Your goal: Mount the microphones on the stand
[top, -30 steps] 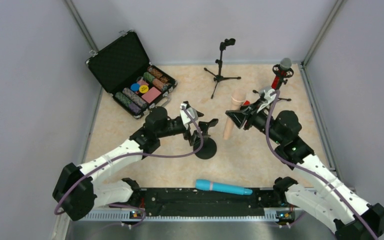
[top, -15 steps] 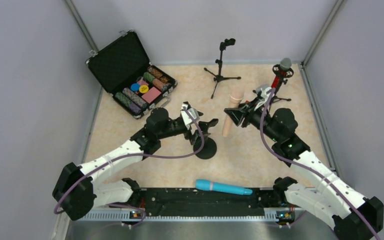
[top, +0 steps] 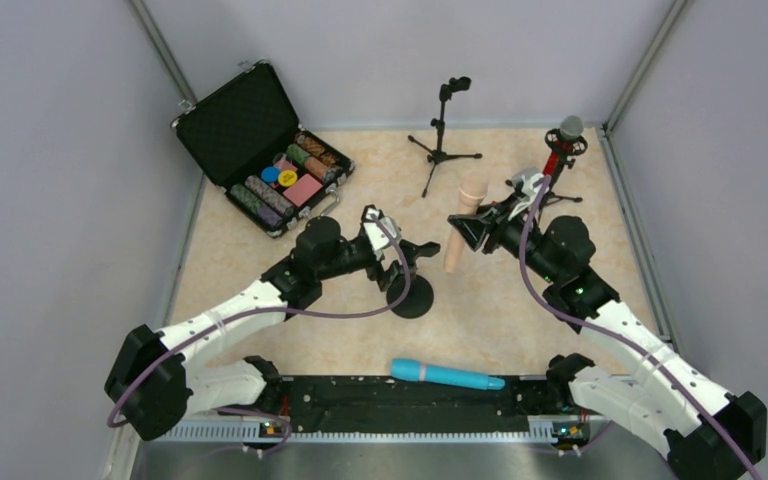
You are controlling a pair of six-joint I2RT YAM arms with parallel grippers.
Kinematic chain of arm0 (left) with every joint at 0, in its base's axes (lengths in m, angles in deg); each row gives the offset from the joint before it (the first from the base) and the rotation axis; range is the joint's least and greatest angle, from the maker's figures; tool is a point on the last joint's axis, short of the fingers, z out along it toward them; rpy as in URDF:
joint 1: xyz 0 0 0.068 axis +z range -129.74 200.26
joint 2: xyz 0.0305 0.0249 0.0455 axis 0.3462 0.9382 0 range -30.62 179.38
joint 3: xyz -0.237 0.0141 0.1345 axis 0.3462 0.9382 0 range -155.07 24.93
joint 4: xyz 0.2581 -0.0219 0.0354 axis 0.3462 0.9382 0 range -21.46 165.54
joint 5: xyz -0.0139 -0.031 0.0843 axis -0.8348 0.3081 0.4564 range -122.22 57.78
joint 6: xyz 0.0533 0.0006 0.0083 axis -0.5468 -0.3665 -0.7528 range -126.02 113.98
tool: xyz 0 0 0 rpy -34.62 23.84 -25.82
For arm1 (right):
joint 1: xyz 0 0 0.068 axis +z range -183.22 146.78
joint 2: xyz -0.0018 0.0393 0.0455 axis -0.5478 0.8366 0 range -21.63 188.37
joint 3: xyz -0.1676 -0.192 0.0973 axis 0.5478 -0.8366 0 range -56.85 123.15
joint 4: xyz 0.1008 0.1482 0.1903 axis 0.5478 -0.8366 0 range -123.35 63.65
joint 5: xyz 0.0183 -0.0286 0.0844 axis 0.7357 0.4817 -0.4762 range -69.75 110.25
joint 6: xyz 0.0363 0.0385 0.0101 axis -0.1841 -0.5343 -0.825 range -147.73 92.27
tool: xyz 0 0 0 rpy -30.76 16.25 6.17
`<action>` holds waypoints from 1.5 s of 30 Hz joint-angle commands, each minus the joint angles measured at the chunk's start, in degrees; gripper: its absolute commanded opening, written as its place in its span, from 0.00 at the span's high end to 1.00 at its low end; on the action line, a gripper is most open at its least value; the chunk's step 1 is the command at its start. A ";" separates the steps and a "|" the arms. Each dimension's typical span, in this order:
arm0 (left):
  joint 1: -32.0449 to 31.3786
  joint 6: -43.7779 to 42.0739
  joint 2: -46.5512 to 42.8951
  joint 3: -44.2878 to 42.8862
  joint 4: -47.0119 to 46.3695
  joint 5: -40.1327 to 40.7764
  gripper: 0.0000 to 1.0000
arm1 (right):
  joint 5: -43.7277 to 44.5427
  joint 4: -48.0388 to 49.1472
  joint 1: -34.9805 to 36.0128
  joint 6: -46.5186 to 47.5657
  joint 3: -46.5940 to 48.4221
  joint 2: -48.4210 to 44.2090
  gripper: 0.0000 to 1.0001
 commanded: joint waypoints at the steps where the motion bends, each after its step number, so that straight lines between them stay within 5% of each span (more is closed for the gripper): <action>1: 0.03 -1.18 -0.88 -0.58 -3.34 1.20 0.05 | 0.26 4.10 -0.49 0.80 0.32 -0.38 1.00; 22: 1.36 -6.68 -1.54 0.34 -9.12 -5.78 0.01 | -0.81 3.54 -0.49 0.58 0.19 -1.22 1.00; 33: 5.46 -9.29 -1.97 -2.99 -0.51 -19.47 0.01 | -1.15 3.21 -0.49 0.73 0.04 -1.80 1.00; 45: 6.52 -12.57 -0.50 -6.82 1.96 -22.16 0.01 | -1.99 3.39 -0.49 0.31 -0.32 -1.76 1.00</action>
